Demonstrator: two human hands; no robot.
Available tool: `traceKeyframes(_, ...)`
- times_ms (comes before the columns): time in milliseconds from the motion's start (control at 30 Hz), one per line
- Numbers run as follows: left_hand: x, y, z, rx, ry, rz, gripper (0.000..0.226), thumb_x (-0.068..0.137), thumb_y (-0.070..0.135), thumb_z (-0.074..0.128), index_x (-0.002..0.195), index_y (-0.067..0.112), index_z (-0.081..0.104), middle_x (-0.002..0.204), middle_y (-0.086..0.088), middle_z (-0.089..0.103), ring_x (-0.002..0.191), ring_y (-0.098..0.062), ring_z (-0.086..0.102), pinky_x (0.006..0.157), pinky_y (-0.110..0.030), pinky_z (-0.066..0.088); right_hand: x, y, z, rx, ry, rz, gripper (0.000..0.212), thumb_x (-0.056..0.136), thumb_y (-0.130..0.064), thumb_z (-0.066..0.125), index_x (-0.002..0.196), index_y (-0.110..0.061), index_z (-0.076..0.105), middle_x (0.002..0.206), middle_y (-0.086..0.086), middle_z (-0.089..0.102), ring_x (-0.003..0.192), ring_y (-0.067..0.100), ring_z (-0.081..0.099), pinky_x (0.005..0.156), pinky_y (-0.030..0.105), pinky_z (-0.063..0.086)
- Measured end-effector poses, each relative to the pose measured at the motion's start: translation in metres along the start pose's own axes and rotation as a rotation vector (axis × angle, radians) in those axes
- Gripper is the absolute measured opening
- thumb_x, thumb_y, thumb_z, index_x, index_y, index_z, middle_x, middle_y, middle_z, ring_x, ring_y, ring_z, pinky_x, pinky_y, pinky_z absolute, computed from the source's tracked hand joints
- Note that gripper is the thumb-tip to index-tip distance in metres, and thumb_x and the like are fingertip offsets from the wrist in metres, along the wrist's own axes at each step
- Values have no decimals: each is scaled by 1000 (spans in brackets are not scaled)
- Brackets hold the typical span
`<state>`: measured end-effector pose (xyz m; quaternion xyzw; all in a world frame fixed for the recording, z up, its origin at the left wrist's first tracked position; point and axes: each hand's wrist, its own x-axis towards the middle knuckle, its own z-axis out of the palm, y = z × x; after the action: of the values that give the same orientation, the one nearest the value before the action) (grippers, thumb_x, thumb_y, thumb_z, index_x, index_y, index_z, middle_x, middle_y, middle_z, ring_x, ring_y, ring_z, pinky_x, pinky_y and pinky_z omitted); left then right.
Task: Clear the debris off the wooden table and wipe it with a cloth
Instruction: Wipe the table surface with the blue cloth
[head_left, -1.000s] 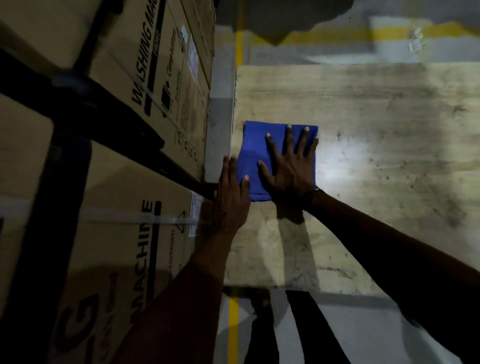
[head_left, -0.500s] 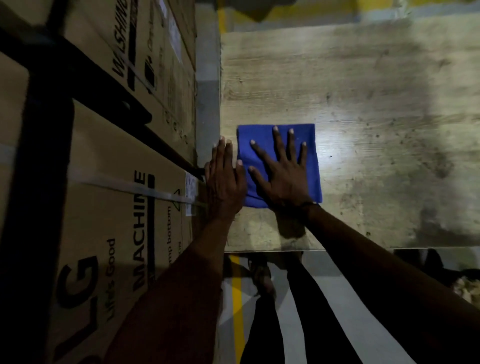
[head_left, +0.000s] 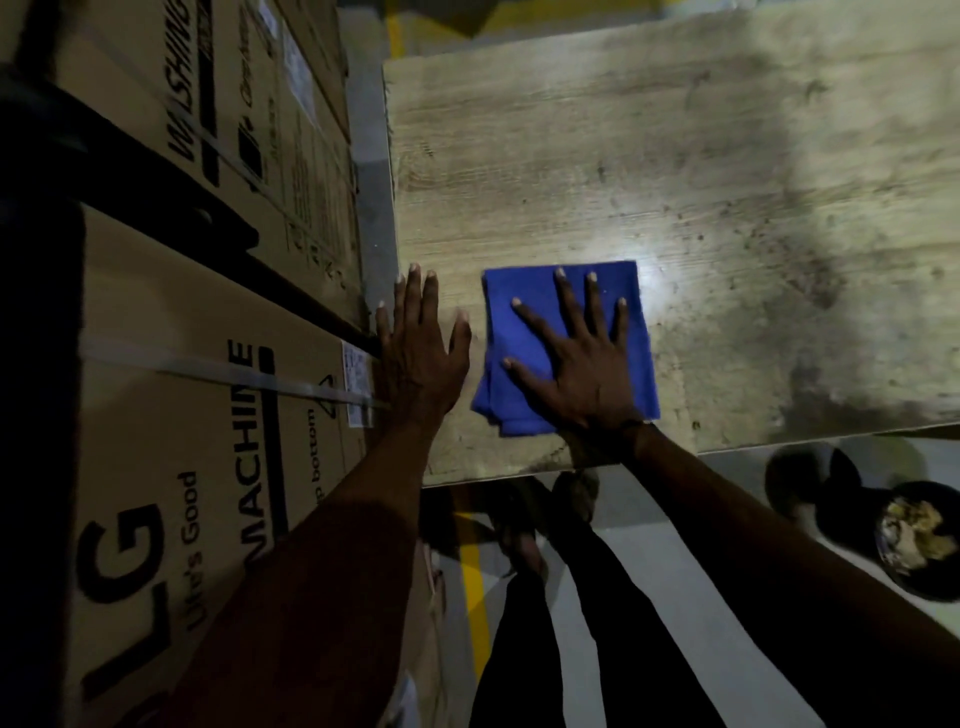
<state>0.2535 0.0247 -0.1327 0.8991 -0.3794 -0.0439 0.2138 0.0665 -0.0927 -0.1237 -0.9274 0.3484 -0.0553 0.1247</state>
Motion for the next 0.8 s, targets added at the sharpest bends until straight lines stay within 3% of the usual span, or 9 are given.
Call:
traceKeyframes(133,-39,24,-2,-24,-8,-39,70,106,48,45,166,16,28,176,-5,18,163,-23,12,132,-47,13,-10,35,-12,-44,24,96,77,94,-85,39,162,-52,24,178,0,2,164,35,-4,126,67,7)
traceKeyframes(267,-64,43,3,43,-4,-99,73,104,49,45,167,19,25,176,-2,14,164,-22,8,130,-38,6,18,28,-5,-37,23,168,80,93,-86,36,163,-51,22,178,4,3,163,39,-2,126,68,2)
traceKeyframes(433,-61,42,2,1,13,-107,72,104,50,48,166,20,27,176,-2,17,163,-22,10,130,-37,6,-36,11,-6,-44,2,43,77,94,-83,41,162,-51,26,178,2,2,164,36,-5,127,66,3)
traceKeyframes(567,-61,45,-1,-17,31,-114,70,103,49,48,165,21,29,175,-1,18,163,-20,10,127,-26,-5,-58,40,-15,-49,23,61,75,93,-84,41,161,-51,32,178,-1,7,164,33,0,126,65,9)
traceKeyframes(633,-62,43,2,-38,49,-98,68,104,47,49,164,21,33,175,-1,20,163,-20,12,129,-28,-1,-39,51,-15,-68,67,120,76,93,-84,40,161,-51,31,178,1,10,164,35,3,125,66,12)
traceKeyframes(733,-63,40,7,-34,91,-66,64,103,44,52,160,19,41,173,-5,26,162,-24,18,130,-42,17,-8,43,-8,-33,72,198,79,93,-84,40,163,-50,26,178,4,7,164,38,0,126,68,6)
traceKeyframes(800,-62,39,9,-37,91,-62,63,102,44,54,159,19,43,172,-7,28,161,-26,21,128,-48,24,-6,30,-2,-28,79,166,80,93,-85,39,163,-48,26,178,7,7,163,40,0,126,68,3)
